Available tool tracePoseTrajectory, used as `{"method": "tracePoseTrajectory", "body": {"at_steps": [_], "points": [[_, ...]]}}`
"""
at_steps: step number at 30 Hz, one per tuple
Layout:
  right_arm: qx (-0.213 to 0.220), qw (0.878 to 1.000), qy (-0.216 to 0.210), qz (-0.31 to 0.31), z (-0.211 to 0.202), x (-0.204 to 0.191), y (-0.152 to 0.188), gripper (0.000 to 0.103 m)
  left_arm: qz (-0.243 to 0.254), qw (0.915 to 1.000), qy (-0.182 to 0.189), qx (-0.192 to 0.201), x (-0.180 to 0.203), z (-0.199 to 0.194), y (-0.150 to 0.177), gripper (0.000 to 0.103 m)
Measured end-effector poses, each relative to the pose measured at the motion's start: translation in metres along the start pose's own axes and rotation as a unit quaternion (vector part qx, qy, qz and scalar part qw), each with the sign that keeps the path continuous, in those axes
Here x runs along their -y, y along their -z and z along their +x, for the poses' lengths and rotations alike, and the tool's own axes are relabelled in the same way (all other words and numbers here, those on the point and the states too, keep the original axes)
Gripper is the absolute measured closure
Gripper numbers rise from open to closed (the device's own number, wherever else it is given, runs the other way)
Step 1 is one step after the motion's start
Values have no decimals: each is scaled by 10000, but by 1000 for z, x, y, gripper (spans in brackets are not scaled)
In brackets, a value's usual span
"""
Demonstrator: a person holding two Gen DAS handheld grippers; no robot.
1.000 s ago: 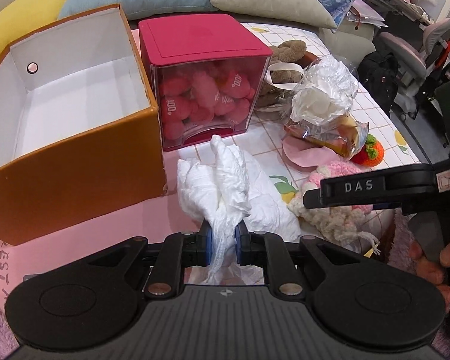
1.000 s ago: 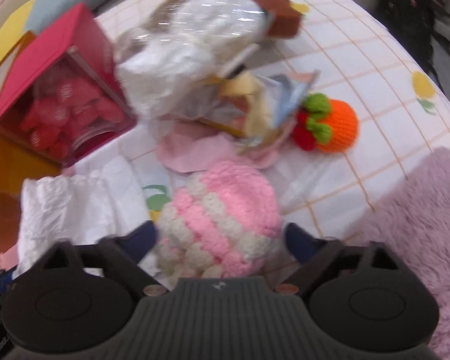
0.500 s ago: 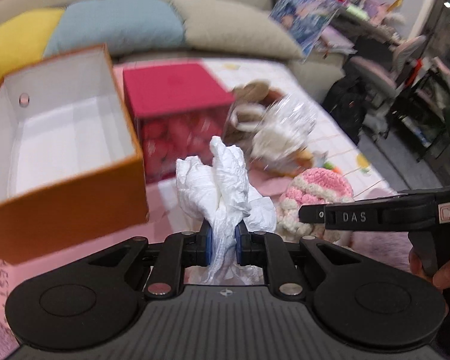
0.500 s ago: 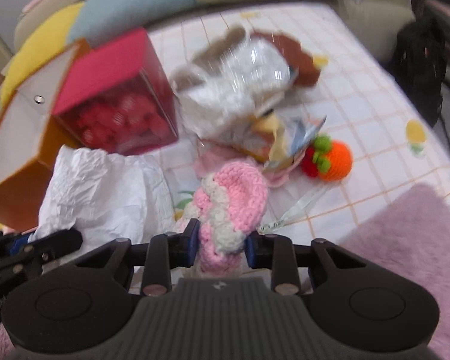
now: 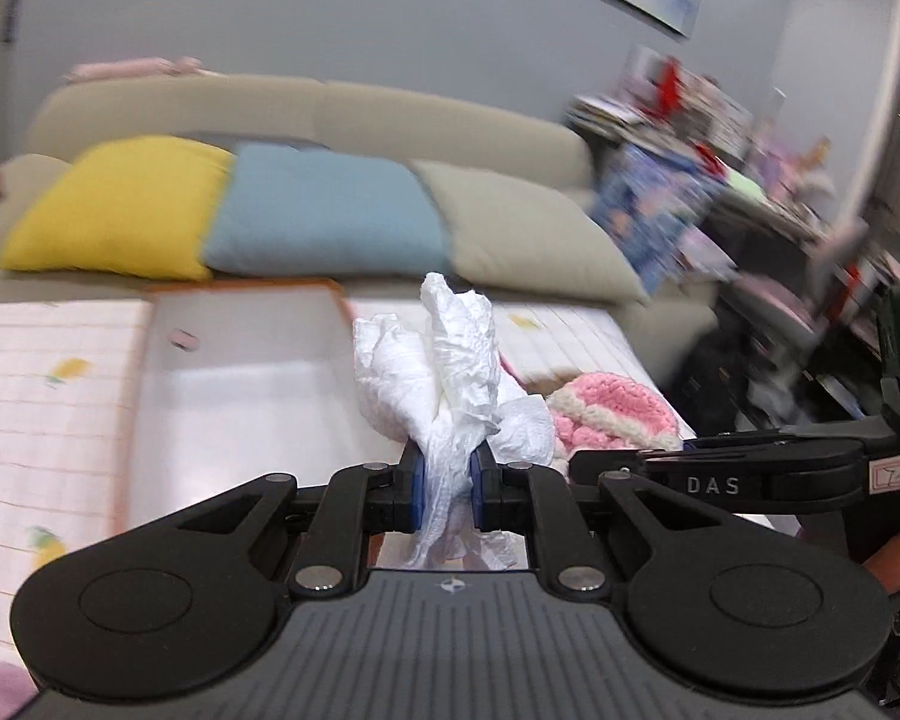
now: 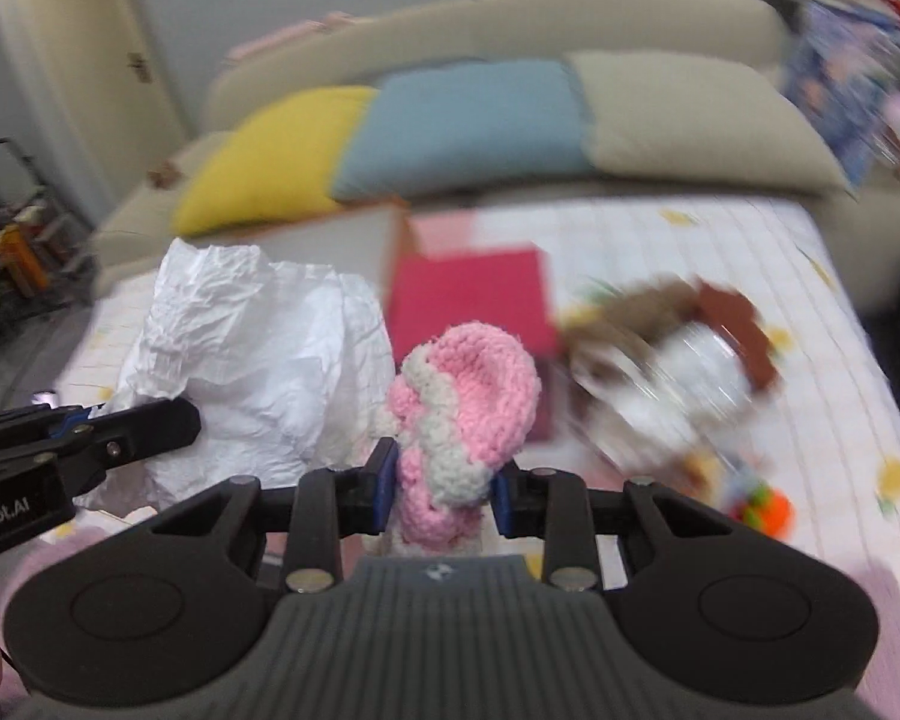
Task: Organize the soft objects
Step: 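Carry the tissue and the hat in both tools over the orange box, then open both tools to drop the tissue and hat into the box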
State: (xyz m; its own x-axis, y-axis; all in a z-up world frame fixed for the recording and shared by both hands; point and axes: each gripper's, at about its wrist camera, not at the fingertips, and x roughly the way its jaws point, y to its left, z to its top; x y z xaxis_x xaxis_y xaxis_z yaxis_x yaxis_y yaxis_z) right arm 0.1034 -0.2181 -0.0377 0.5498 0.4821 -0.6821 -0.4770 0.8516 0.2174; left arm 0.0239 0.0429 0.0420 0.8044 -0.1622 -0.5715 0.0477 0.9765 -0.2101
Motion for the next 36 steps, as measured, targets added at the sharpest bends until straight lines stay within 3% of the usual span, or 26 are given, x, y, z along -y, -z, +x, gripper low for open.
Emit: {"method": "tracePoseTrajectory", "body": {"at_steps": [3, 6, 9, 16, 22, 29, 32, 36], "points": [[112, 9989, -345, -298, 13, -27, -25, 72, -72, 9992, -340, 217, -23, -8, -18, 87], [71, 9968, -530, -586, 39, -52, -48, 72, -24, 9979, -636, 134, -39, 2, -32, 87], [-306, 9942, -770, -691, 81, -70, -63, 71, 57, 9956, -871, -328, -55, 32, -39, 87], [-1351, 9791, -610, -1394, 178, -95, -59, 72, -69, 9800, -988, -1728, -96, 111, -25, 87], [-2052, 9622, -659, -1663, 226, -99, -51, 71, -41, 9649, -1003, -2428, -114, 147, -1, 87], [-2488, 9486, -655, -1845, 246, -101, -44, 68, 4, 9566, -1012, -2732, -124, 161, 5, 83], [-2558, 9439, -615, -1994, 252, -104, -41, 68, 116, 9564, -1041, -2726, -121, 164, 4, 82], [-2483, 9430, -494, -2162, 250, -106, -39, 64, 183, 9573, -1130, -2654, -120, 164, 4, 74]]}}
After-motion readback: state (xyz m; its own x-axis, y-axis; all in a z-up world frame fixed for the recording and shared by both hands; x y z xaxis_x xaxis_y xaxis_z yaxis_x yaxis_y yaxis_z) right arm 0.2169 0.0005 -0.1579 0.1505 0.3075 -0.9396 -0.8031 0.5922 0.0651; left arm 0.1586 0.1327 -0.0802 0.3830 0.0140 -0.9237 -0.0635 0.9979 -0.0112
